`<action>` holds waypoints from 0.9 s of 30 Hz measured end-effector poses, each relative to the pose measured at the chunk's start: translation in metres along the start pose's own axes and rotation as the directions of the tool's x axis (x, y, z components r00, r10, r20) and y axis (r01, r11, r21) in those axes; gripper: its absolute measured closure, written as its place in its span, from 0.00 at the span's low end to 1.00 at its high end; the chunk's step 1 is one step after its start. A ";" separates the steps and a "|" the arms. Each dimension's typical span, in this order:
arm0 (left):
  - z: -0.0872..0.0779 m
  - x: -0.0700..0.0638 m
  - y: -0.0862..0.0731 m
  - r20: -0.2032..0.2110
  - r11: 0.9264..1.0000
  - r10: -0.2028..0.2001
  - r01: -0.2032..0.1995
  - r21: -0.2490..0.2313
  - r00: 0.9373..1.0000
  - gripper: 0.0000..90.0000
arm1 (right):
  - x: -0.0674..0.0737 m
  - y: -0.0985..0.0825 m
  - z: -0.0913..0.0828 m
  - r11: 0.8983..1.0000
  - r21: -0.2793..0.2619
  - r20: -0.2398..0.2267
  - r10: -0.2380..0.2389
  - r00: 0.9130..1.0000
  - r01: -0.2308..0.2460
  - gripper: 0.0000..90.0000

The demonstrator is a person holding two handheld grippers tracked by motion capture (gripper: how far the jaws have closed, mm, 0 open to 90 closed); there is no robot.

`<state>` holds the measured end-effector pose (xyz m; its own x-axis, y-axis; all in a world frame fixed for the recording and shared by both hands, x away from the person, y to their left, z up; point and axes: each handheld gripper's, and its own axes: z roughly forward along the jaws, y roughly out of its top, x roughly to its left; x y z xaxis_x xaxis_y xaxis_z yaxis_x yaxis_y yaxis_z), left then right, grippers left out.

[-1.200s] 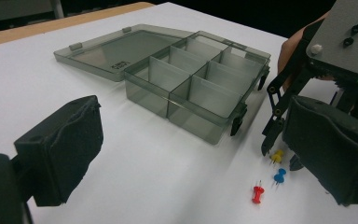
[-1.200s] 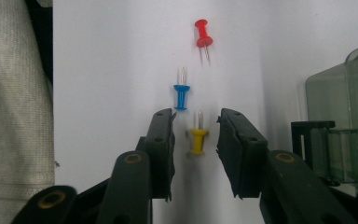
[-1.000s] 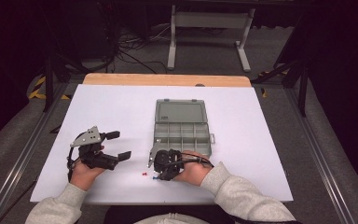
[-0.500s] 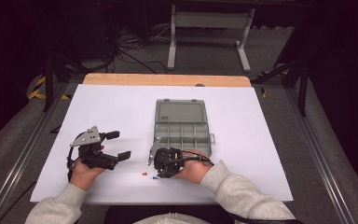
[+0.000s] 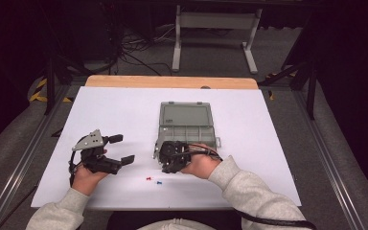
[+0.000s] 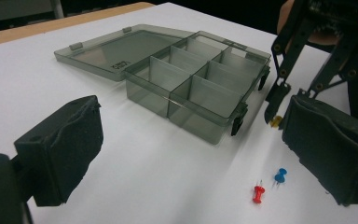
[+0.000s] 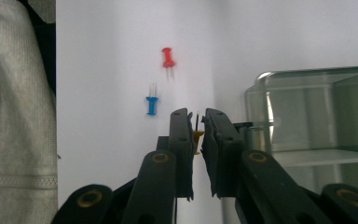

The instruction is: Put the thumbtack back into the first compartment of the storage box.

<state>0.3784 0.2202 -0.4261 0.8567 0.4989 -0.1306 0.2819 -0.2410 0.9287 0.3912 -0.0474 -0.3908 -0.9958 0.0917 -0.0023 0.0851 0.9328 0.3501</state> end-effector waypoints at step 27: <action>0.001 0.000 0.000 -0.001 1.000 0.007 -0.007 0.012 1.000 0.06 | -0.051 0.010 -0.033 0.995 -0.061 0.092 0.085 0.992 -0.080 0.91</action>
<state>0.3787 0.2198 -0.4267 0.8584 0.4979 -0.1236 0.2809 -0.2546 0.9253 0.4421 -0.0548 -0.3560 -0.9775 0.2026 -0.0583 0.1623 0.8995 0.4057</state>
